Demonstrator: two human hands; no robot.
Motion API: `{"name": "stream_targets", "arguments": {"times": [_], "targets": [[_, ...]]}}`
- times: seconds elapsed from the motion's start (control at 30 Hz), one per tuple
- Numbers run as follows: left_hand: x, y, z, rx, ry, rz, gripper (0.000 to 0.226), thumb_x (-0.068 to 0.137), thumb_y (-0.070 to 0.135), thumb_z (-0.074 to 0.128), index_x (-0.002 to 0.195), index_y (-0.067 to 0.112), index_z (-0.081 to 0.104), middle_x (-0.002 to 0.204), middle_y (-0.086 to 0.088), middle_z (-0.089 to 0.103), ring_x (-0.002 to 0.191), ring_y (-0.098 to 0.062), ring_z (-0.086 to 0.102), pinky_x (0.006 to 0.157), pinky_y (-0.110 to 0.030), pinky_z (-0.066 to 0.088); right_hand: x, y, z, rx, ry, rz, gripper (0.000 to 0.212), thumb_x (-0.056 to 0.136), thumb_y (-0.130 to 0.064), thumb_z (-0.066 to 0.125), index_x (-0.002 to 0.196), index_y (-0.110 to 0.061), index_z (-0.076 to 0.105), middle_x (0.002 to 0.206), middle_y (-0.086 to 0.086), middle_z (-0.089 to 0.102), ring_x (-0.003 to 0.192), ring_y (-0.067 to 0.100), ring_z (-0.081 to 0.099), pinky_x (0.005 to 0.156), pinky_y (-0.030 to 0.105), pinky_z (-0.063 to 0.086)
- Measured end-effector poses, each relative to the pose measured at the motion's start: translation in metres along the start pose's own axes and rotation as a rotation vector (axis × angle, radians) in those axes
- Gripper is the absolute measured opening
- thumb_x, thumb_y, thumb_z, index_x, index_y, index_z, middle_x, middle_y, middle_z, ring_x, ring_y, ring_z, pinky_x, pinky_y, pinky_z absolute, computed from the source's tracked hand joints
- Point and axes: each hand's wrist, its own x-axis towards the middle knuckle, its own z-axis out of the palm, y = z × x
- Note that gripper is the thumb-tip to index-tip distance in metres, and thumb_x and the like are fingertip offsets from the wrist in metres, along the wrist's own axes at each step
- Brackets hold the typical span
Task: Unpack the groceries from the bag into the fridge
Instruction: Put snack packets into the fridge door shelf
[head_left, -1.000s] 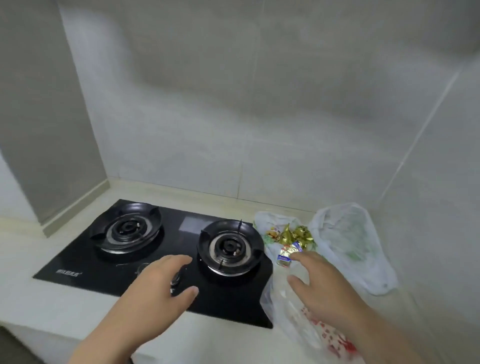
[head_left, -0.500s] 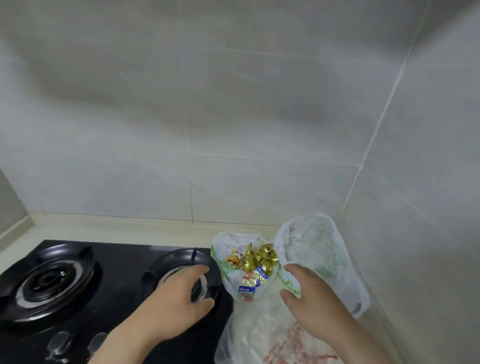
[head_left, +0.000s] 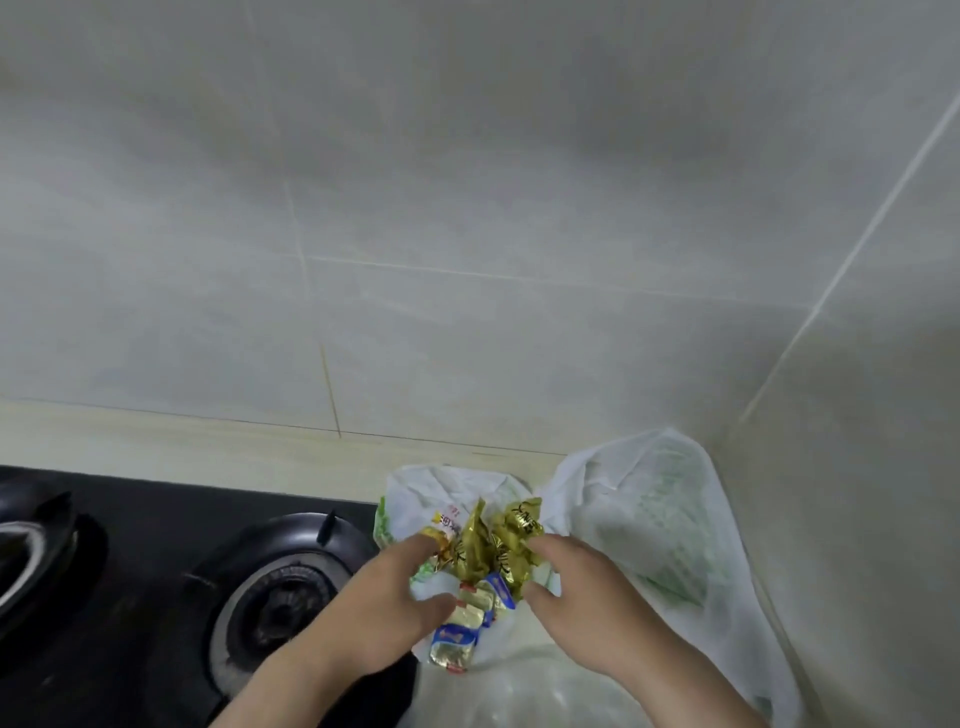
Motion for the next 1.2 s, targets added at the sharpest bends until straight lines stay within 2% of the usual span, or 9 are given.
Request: {"name": "stream_targets", "arguments": {"times": [0.23, 0.33, 0.4, 0.53, 0.67, 0.8, 0.97, 1.07, 1.2], "targets": [[0.064, -0.002, 0.025, -0.025, 0.053, -0.036, 0.041, 0.089, 0.03, 0.064, 0.127, 0.026, 0.051, 0.113, 0.014, 0.053, 0.106, -0.005, 0.052, 0.088, -0.021, 0.043, 0.074, 0.016, 0.017, 0.073, -0.049, -0.013, 0.048, 0.097, -0.03, 0.051, 0.145, -0.026, 0.043, 0.146, -0.007, 0.046, 0.132, 0.009, 0.044, 0.109, 0.024, 0.036], [0.091, -0.005, 0.038, 0.01, 0.018, -0.098, 0.036, 0.084, 0.032, 0.06, 0.118, 0.02, 0.055, 0.112, 0.007, 0.06, 0.102, -0.013, 0.057, 0.084, -0.03, 0.048, 0.099, 0.026, 0.024, 0.009, -0.075, -0.04, 0.046, 0.098, -0.029, 0.049, 0.144, -0.026, 0.044, 0.145, -0.007, 0.047, 0.131, 0.011, 0.045, 0.109, 0.025, 0.036], [0.103, -0.008, 0.046, 0.019, 0.013, -0.141, 0.031, 0.076, 0.033, 0.056, 0.102, 0.018, 0.058, 0.098, 0.002, 0.064, 0.089, -0.017, 0.061, 0.08, -0.039, 0.052, 0.11, 0.032, 0.028, -0.029, -0.091, -0.026, 0.046, 0.098, -0.029, 0.048, 0.144, -0.025, 0.044, 0.145, -0.005, 0.046, 0.131, 0.013, 0.046, 0.108, 0.026, 0.038], [0.117, -0.014, 0.058, 0.042, -0.023, -0.185, 0.014, 0.071, 0.032, 0.053, 0.083, 0.025, 0.055, 0.083, 0.006, 0.059, 0.077, -0.013, 0.058, 0.071, -0.034, 0.052, 0.123, 0.046, 0.037, -0.109, -0.102, -0.007, 0.036, 0.097, -0.03, 0.048, 0.131, -0.023, 0.054, 0.13, -0.004, 0.055, 0.112, 0.015, 0.057, 0.092, 0.028, 0.048], [0.127, -0.015, 0.068, 0.101, -0.004, -0.185, 0.012, 0.077, 0.031, 0.057, 0.088, 0.027, 0.053, 0.089, 0.008, 0.057, 0.084, -0.013, 0.056, 0.07, -0.029, 0.046, 0.13, 0.055, 0.046, -0.16, -0.094, 0.01, 0.022, 0.096, -0.037, 0.047, 0.107, -0.023, 0.059, 0.102, -0.006, 0.057, 0.088, 0.013, 0.055, 0.078, 0.029, 0.05], [0.132, -0.007, 0.071, 0.168, 0.035, -0.207, 0.014, 0.078, 0.031, 0.06, 0.09, 0.029, 0.052, 0.094, 0.009, 0.056, 0.09, -0.013, 0.054, 0.071, -0.026, 0.041, 0.132, 0.058, 0.054, -0.157, -0.099, 0.027, 0.028, 0.086, -0.047, 0.054, 0.087, -0.019, 0.058, 0.084, -0.005, 0.058, 0.079, 0.016, 0.057, 0.067, 0.03, 0.048], [0.13, -0.006, 0.071, 0.059, 0.092, -0.296, 0.014, 0.068, 0.023, 0.06, 0.081, 0.026, 0.057, 0.077, 0.008, 0.064, 0.07, -0.01, 0.062, 0.058, -0.027, 0.052, 0.128, 0.062, 0.059, -0.164, -0.094, 0.01, 0.034, 0.086, -0.041, 0.062, 0.067, -0.026, 0.038, 0.077, -0.007, 0.046, 0.076, 0.014, 0.048, 0.054, 0.021, 0.033], [0.122, -0.007, 0.068, -0.097, 0.152, -0.321, 0.019, 0.062, 0.022, 0.06, 0.081, 0.027, 0.062, 0.07, 0.006, 0.068, 0.062, -0.01, 0.065, 0.059, -0.034, 0.058, 0.125, 0.062, 0.06, -0.125, -0.087, 0.024, 0.032, 0.087, -0.037, 0.062, 0.068, -0.027, 0.037, 0.077, -0.008, 0.046, 0.077, 0.013, 0.049, 0.052, 0.016, 0.028], [0.11, -0.008, 0.056, -0.27, 0.261, -0.312, 0.021, 0.071, 0.012, 0.07, 0.086, 0.027, 0.068, 0.075, 0.009, 0.071, 0.066, -0.006, 0.066, 0.061, -0.031, 0.058, 0.123, 0.06, 0.064, -0.093, -0.099, 0.044, 0.021, 0.081, -0.039, 0.063, 0.078, -0.026, 0.047, 0.088, -0.009, 0.05, 0.085, 0.014, 0.052, 0.065, 0.026, 0.043]]}}
